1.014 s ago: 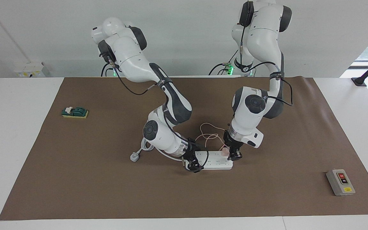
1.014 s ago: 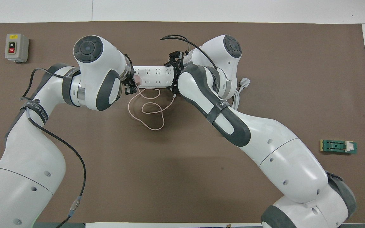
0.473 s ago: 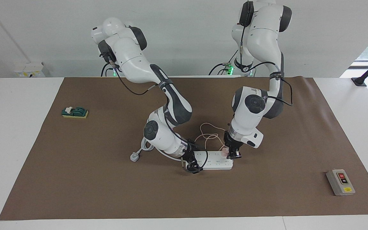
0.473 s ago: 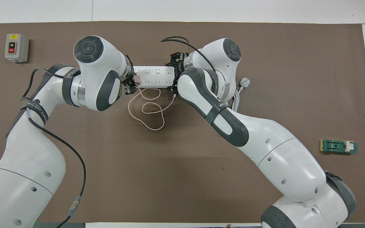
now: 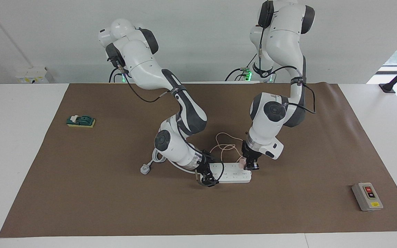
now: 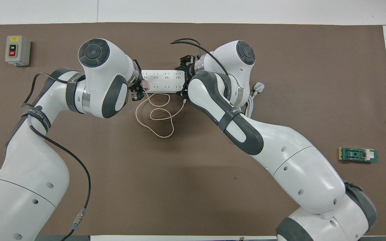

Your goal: Unplug charger and place it aside

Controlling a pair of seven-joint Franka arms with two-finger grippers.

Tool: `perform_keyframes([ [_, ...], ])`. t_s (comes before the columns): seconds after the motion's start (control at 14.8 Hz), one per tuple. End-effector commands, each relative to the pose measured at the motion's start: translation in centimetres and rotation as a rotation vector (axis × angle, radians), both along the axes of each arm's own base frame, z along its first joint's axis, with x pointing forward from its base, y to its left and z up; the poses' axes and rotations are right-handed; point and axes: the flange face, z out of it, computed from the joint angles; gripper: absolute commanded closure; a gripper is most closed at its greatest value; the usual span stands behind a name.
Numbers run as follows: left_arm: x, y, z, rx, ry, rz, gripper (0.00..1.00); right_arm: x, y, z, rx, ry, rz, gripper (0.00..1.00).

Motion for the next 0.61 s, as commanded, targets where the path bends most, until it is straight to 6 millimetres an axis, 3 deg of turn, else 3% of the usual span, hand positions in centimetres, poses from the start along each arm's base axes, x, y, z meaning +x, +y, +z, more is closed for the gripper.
perform_keyframes([
  [0.0,-0.81,0.13,0.34,0.016,-0.009,-0.019,0.79,-0.04,0.04,-0.19,0.017,-0.017,0.003,0.36],
  [0.14,-1.01,-0.25,0.33,0.016,-0.011,-0.027,1.0,-0.03,0.03,-0.18,0.017,-0.019,0.002,0.36],
  [0.54,-1.18,-0.64,0.33,0.017,-0.012,-0.043,1.0,-0.04,0.02,-0.24,0.014,-0.02,0.003,0.34],
])
